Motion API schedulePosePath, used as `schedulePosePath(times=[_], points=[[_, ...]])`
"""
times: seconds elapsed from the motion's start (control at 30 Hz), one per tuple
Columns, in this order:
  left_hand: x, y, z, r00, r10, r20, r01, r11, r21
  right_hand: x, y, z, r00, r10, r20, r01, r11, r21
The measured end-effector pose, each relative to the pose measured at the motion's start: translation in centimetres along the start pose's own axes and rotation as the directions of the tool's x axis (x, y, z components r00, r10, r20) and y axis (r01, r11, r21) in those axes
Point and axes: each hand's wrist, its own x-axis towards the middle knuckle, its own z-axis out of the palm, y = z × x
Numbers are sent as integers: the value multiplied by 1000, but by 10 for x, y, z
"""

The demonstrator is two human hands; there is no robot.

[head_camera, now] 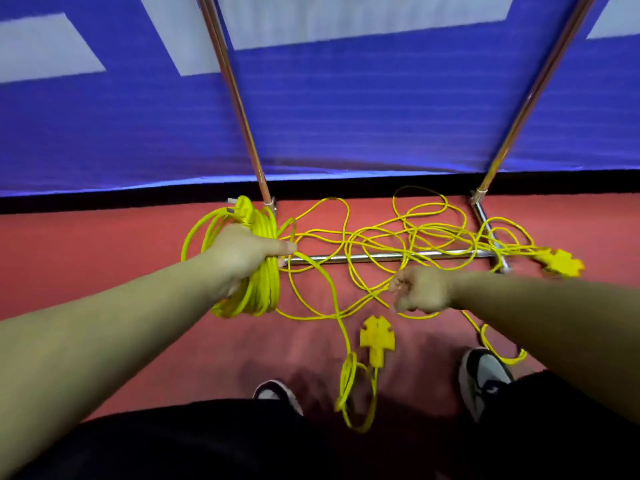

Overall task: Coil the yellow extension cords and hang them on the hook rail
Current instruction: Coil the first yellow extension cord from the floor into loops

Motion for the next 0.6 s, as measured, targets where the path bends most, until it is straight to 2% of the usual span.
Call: schedulePosePath(times=[0.1, 0.23, 0.37, 0.47, 0.53, 0.6], points=[[10, -20, 8, 997, -9, 75, 5, 998, 63, 24, 22, 38, 998, 46, 43, -44, 998, -40], [33, -52, 14, 994, -70, 87, 61, 993, 100, 57, 43, 82, 982, 189, -8, -188, 977, 104], [54, -82, 18, 991, -107, 75, 105, 994, 33, 76, 57, 135, 914, 391, -108, -355, 900, 253], [63, -95, 19, 986, -161, 39, 161, 987, -4, 86, 57, 170, 852, 491, -184, -387, 825, 412], [68, -100, 18, 982, -184, 40, 185, 982, -41, 93, 50, 182, 821, 529, -213, -411, 808, 421], [72, -102, 16, 979, -200, 43, 203, 974, -102, 98, 43, 183, 823, 532, -201, -420, 807, 416]])
